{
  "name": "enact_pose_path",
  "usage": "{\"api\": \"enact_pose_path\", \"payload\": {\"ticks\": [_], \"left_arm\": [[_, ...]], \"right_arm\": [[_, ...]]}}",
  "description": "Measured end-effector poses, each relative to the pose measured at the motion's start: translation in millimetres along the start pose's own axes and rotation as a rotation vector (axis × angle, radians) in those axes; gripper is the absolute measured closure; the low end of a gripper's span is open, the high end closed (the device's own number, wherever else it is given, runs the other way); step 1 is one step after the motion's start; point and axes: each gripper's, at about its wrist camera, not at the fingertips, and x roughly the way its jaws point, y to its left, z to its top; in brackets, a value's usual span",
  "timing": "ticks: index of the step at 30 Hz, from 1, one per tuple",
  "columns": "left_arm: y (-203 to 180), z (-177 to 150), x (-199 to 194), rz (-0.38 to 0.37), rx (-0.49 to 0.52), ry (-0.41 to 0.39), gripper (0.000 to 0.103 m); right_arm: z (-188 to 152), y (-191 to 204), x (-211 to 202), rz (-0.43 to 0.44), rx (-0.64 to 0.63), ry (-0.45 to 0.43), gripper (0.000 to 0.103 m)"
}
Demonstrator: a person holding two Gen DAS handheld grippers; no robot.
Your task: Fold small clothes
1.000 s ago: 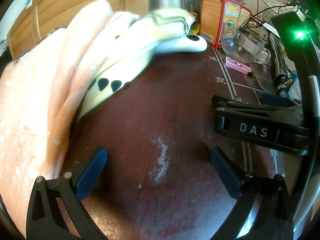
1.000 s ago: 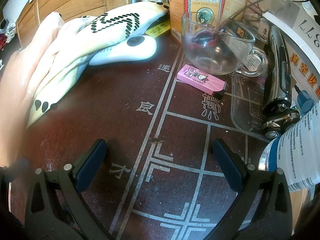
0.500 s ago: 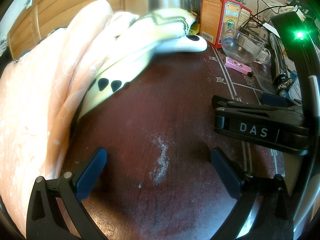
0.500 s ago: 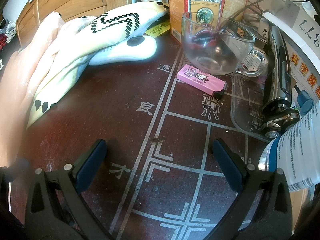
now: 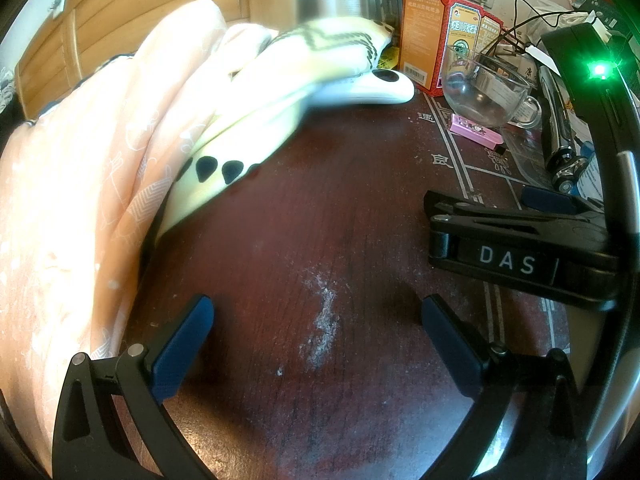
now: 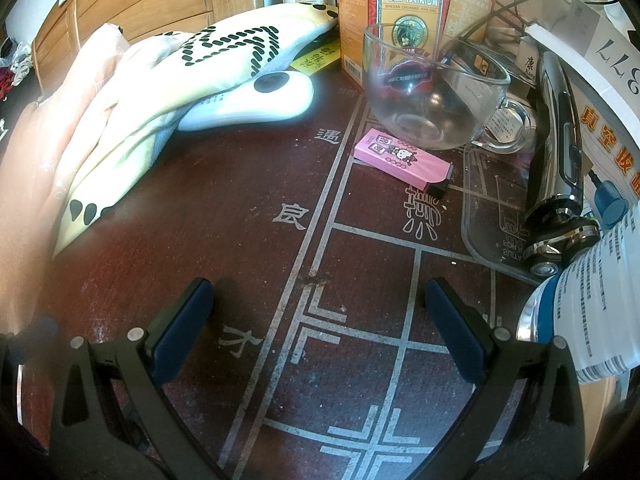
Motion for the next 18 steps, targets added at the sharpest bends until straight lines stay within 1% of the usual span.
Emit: {"api": "enact_pose_path", "payload": {"ticks": [18], "left_arm": [[-0.2,0.5,0.4,0.0,0.0,0.0,0.0]], "right_arm": [[-0.2,0.1,-0.1,0.0,0.0,0.0,0.0]]}}
